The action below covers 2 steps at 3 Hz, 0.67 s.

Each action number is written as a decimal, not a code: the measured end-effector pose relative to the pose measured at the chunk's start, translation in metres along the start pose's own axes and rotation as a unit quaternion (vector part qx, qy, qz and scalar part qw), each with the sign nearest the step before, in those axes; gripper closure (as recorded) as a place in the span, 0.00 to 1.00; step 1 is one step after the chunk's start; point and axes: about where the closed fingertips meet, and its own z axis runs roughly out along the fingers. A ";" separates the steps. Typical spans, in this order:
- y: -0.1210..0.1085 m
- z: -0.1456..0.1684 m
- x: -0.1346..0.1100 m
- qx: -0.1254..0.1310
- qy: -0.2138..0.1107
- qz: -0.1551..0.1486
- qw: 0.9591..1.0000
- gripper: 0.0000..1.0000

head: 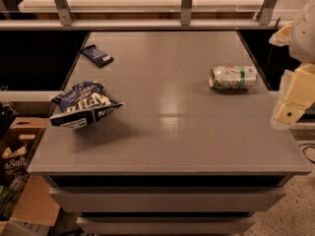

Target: Move 7up can near blue chip bag

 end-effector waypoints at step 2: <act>-0.004 -0.001 -0.001 0.007 -0.001 -0.013 1.000 0.00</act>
Offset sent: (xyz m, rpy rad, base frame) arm 0.0077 -0.0029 -0.0012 -0.0208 -0.0194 0.0549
